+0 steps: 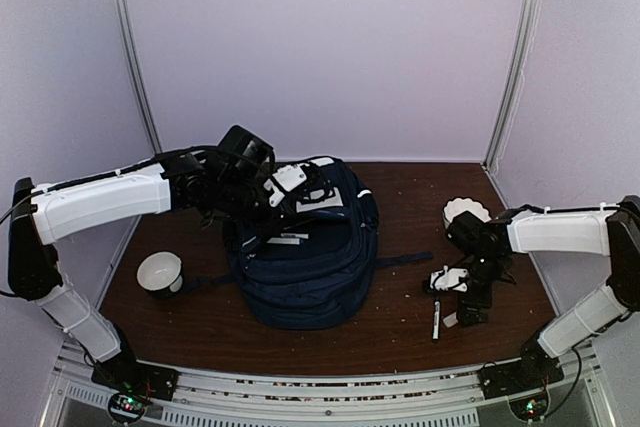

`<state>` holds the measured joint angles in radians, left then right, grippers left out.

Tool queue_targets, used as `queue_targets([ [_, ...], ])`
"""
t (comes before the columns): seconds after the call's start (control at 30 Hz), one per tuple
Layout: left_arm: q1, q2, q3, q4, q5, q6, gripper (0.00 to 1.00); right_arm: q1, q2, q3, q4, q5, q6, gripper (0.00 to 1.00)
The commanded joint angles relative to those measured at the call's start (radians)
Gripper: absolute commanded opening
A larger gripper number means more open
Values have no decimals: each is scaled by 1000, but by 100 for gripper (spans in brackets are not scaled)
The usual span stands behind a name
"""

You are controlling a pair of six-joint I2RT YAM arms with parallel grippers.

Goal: Pack the student bag

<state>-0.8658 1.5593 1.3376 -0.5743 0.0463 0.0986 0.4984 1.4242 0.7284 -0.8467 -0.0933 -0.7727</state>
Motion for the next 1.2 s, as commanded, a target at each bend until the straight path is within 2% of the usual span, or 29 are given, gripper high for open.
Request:
queue_targets([
  [0.0, -1, -4, 49, 54, 8, 0, 0, -1, -45, -22, 90, 25, -30, 100],
  [0.1, -1, -1, 48, 54, 2, 1, 0, -7, -63, -18, 139, 64, -2, 100],
  [0.2, -1, -2, 47, 54, 1, 2, 0, -24, -67, 39, 31, 19, -4, 100],
  [0.3, -1, -2, 49, 53, 1, 3, 0, -23, -161, 51, -54, -43, -30, 100],
  [0.4, -1, -2, 49, 53, 4, 3, 0, -23, -262, 90, -109, -43, -26, 100],
  [0.53, -1, 3, 51, 54, 6, 3, 0, -50, -351, 206, -77, 2, 113, 100],
  [0.6, -1, 6, 52, 53, 8, 3, 0, -120, -299, 269, -109, -119, 180, 100],
  [0.7, -1, 7, 51, 53, 10, 0, 0, -146, -162, 315, -289, -283, 93, 100],
  [0.8, -1, 7, 51, 53, 11, 0, 0, -146, -104, 282, -332, -320, 15, 89],
  [0.93, -1, 2, 51, 53, 9, -1, 0, -142, -115, 204, -286, -305, -30, 84],
  [1.03, -1, 2, 51, 53, 10, -1, 0, -119, -93, 160, -222, -198, 12, 69],
  [1.17, -1, 2, 52, 53, 14, 0, 0, -91, -55, 129, -166, -165, 106, 59],
])
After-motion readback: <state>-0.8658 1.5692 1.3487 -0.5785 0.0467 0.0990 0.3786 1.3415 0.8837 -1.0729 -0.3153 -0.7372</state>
